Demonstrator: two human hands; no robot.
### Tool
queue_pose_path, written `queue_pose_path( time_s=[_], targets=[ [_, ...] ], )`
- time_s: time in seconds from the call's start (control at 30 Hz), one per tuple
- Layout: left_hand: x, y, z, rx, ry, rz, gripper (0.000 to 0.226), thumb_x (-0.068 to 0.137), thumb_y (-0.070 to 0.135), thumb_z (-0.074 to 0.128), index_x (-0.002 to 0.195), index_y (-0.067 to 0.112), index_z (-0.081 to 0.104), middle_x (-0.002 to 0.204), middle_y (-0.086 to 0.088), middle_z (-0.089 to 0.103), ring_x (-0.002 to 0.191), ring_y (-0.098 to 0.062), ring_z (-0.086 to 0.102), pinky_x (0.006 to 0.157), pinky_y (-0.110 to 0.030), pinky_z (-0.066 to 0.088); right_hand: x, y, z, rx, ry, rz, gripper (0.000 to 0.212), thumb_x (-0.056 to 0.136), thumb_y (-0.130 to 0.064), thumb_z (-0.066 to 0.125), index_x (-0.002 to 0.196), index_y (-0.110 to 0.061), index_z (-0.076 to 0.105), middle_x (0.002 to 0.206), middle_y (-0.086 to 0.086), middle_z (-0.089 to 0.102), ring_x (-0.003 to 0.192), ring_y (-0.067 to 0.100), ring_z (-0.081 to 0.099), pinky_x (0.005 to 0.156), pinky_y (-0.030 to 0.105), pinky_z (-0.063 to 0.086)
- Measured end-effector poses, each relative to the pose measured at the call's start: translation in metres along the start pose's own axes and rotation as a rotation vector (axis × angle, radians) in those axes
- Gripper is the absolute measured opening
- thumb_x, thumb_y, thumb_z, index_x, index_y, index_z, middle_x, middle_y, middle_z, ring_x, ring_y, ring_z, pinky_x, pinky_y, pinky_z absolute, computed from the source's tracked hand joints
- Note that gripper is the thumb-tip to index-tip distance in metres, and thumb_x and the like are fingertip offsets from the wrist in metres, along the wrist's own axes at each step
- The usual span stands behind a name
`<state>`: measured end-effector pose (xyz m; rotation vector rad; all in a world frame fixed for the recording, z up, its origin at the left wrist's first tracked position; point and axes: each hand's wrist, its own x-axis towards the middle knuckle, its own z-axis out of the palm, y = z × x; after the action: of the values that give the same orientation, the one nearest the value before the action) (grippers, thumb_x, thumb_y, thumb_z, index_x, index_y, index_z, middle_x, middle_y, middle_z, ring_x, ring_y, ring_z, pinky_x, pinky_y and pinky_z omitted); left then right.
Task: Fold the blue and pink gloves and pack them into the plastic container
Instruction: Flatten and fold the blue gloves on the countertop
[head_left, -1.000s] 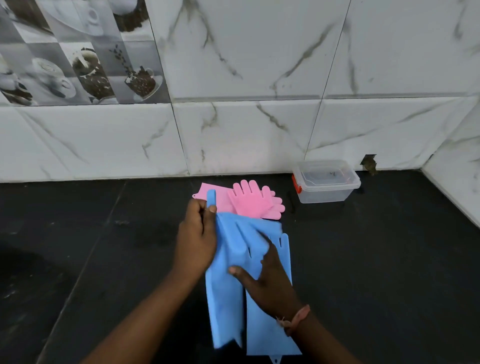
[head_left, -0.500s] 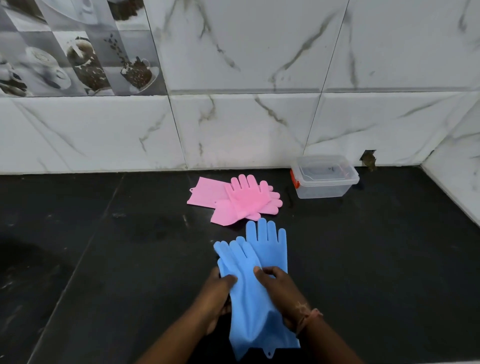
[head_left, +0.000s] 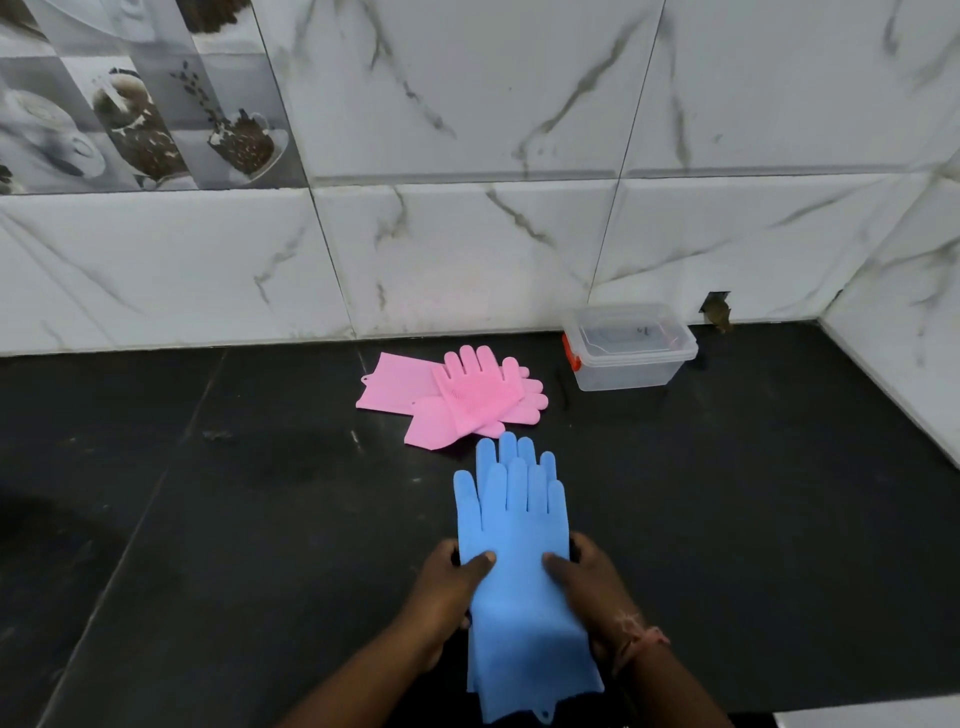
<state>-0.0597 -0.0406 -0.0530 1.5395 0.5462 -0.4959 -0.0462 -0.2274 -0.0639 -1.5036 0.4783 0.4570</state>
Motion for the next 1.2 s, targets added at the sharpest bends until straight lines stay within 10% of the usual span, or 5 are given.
queue_pose_path(
  time_s=[0.23, 0.53, 0.9, 1.1, 1.2],
  targets=[
    [0.012, 0.018, 0.004, -0.057, -0.052, 0.176, 0.031, 0.101, 0.029, 0.062, 0.132, 0.025, 0.061, 0.125, 0.001, 0.074, 0.112, -0.019, 0.073, 0.102, -0.048, 0.058, 0.007, -0.02, 0.005, 0.053, -0.033, -0.219, 0.028, 0.095, -0.004, 0.056, 0.114, -0.024, 0.06, 0.108, -0.007, 0.072, 0.093, 0.008, 0.071, 0.069, 0.019, 0.056],
    [0.022, 0.029, 0.007, -0.139, -0.026, 0.191, 0.032, 0.104, 0.026, 0.058, 0.137, 0.025, 0.059, 0.125, -0.001, 0.074, 0.112, -0.022, 0.073, 0.1, -0.051, 0.058, 0.026, -0.021, 0.009, 0.185, -0.036, -0.225, 0.036, 0.096, -0.009, 0.056, 0.131, -0.016, 0.055, 0.123, 0.007, 0.067, 0.11, 0.029, 0.066, 0.097, 0.051, 0.052],
    [0.027, 0.028, 0.014, -0.065, 0.104, 0.267, 0.04, 0.105, 0.022, 0.056, 0.144, 0.02, 0.053, 0.135, -0.002, 0.067, 0.119, -0.022, 0.068, 0.106, -0.049, 0.054, 0.039, -0.024, 0.011, 0.157, -0.05, -0.166, 0.037, 0.096, -0.01, 0.057, 0.132, -0.017, 0.054, 0.122, 0.003, 0.067, 0.107, 0.023, 0.068, 0.09, 0.039, 0.057],
    [0.032, 0.024, 0.01, -0.051, 0.101, 0.123, 0.034, 0.104, 0.026, 0.057, 0.137, 0.019, 0.056, 0.12, 0.0, 0.07, 0.102, -0.015, 0.071, 0.075, -0.026, 0.059, 0.042, -0.02, 0.009, 0.148, 0.018, -0.056, 0.026, 0.094, -0.009, 0.06, 0.12, -0.013, 0.061, 0.111, 0.007, 0.071, 0.098, 0.029, 0.07, 0.088, 0.046, 0.057],
    [0.032, 0.019, 0.008, -0.039, 0.134, 0.116, 0.035, 0.103, 0.029, 0.058, 0.136, 0.017, 0.054, 0.125, -0.004, 0.068, 0.106, -0.018, 0.07, 0.089, -0.039, 0.061, 0.039, -0.023, 0.013, 0.06, 0.099, -0.089, 0.024, 0.091, -0.015, 0.065, 0.115, -0.014, 0.061, 0.112, 0.007, 0.07, 0.095, 0.024, 0.069, 0.084, 0.04, 0.058]
  ],
)
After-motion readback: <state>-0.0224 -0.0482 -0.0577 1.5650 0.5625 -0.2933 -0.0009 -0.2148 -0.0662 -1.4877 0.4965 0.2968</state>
